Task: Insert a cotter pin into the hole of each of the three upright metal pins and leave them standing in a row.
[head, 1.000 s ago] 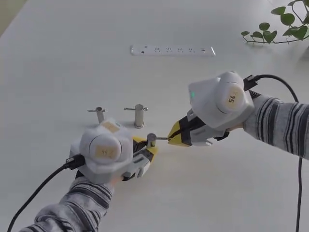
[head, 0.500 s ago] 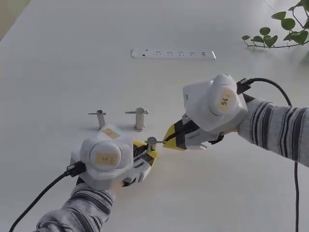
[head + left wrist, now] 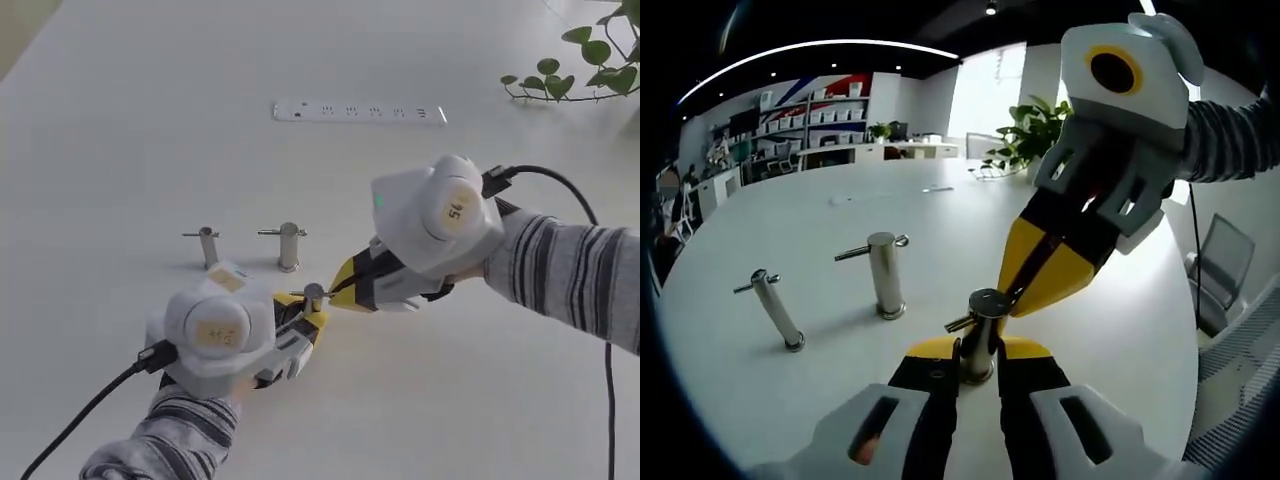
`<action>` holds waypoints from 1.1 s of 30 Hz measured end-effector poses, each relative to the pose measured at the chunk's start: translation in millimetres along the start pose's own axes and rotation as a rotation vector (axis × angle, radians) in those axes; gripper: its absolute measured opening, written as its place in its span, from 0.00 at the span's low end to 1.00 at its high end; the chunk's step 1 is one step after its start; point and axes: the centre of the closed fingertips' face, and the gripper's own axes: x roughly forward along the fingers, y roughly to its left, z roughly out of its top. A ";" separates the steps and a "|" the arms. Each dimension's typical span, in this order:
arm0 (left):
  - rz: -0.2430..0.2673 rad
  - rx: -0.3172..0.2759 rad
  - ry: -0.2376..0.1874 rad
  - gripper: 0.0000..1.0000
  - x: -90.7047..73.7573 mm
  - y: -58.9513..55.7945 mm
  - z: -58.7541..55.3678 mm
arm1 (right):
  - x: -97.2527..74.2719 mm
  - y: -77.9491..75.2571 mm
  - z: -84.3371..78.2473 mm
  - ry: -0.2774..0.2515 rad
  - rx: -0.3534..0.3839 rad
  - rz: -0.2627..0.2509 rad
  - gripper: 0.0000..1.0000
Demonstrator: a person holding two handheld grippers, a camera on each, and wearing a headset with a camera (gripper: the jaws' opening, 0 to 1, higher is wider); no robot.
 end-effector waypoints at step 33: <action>-0.001 -0.043 0.002 0.11 0.4 0.2 -1.6 | -8.4 2.5 4.2 -0.030 0.047 -0.027 0.00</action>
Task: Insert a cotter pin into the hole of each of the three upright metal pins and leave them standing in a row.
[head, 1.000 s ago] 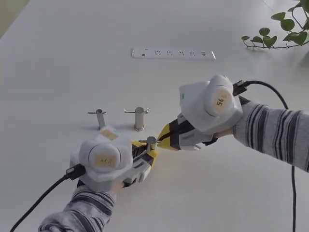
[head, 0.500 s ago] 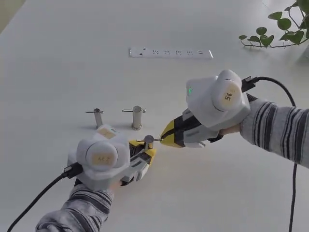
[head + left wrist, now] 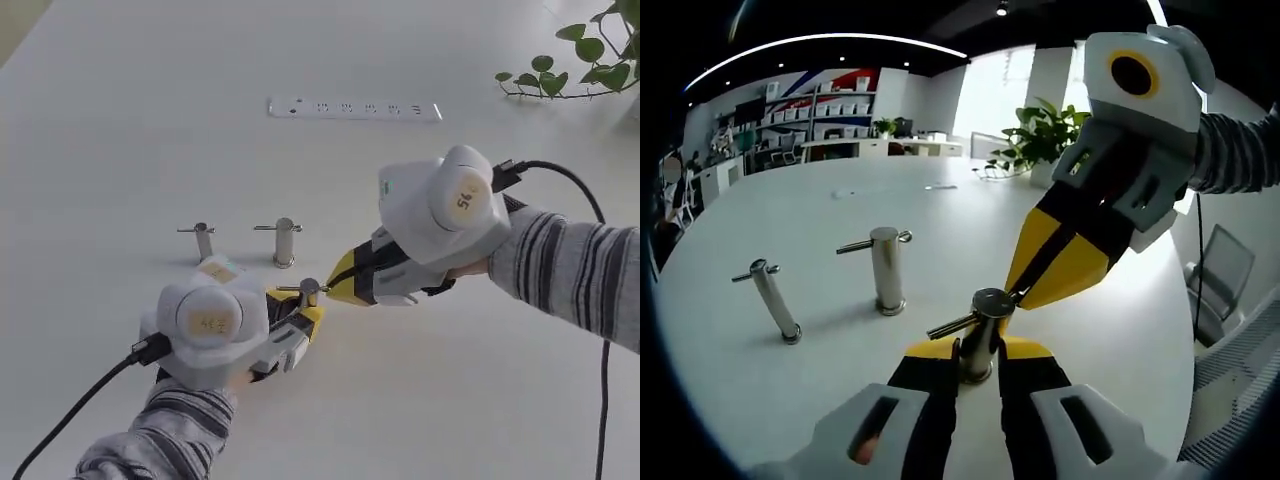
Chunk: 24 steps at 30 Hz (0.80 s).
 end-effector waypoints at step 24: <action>0.001 0.011 0.006 0.12 -1.3 -0.5 0.2 | 1.8 -1.5 -0.8 0.002 0.015 -0.008 0.00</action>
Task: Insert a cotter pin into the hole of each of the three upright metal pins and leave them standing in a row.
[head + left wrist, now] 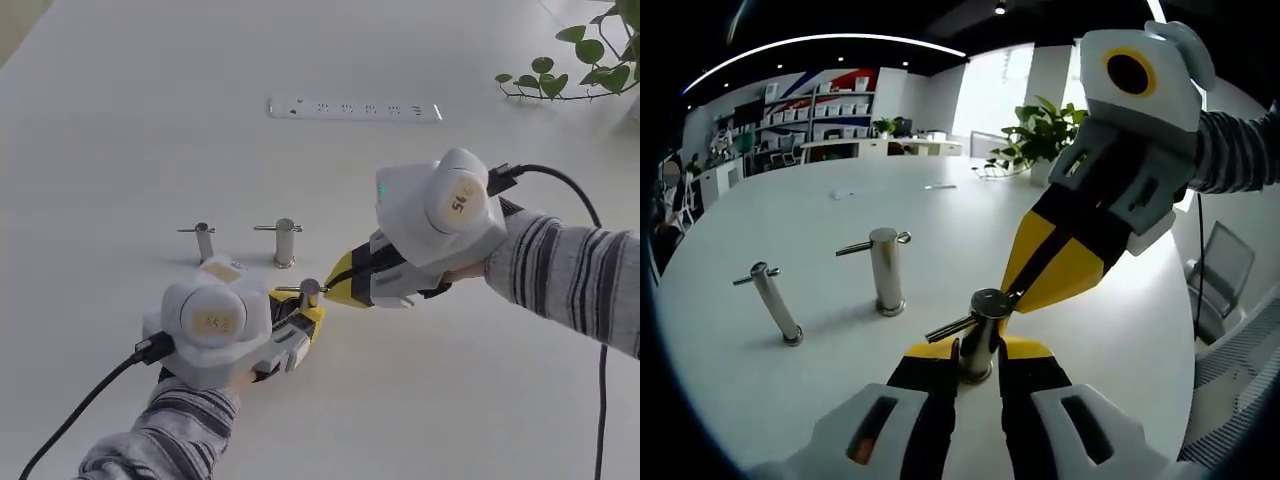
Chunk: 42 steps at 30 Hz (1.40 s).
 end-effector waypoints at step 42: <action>0.053 0.090 -0.006 0.71 -78.0 18.8 14.3 | 29.4 3.5 9.9 0.005 0.057 0.053 0.09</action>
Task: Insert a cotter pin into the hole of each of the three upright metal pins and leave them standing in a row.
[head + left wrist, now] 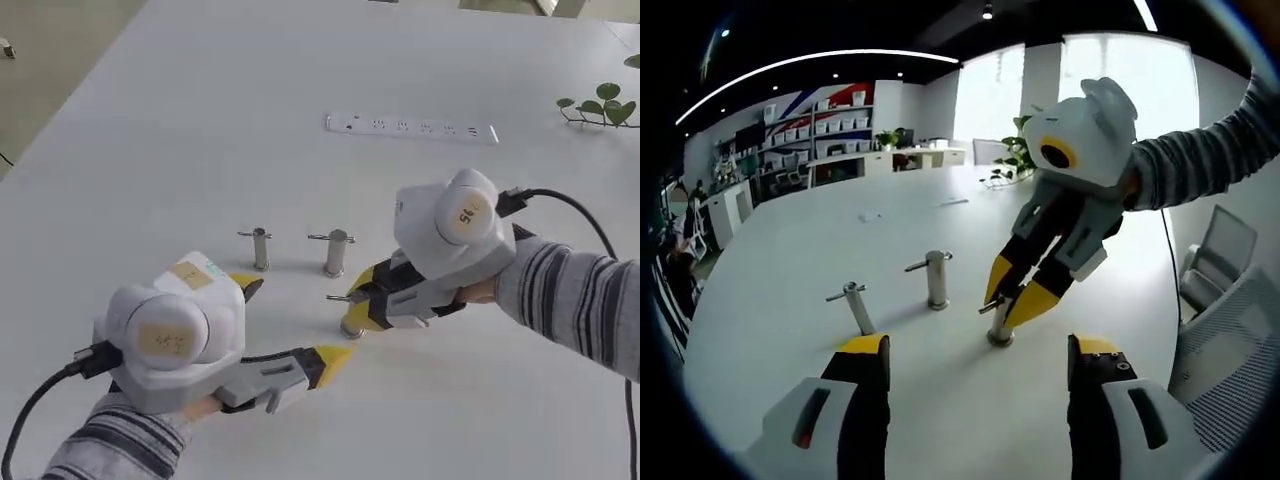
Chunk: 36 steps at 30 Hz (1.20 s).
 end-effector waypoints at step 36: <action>0.080 -0.012 -0.024 0.99 -24.3 40.5 2.9 | -29.6 -67.8 -27.1 0.072 0.019 -0.061 0.09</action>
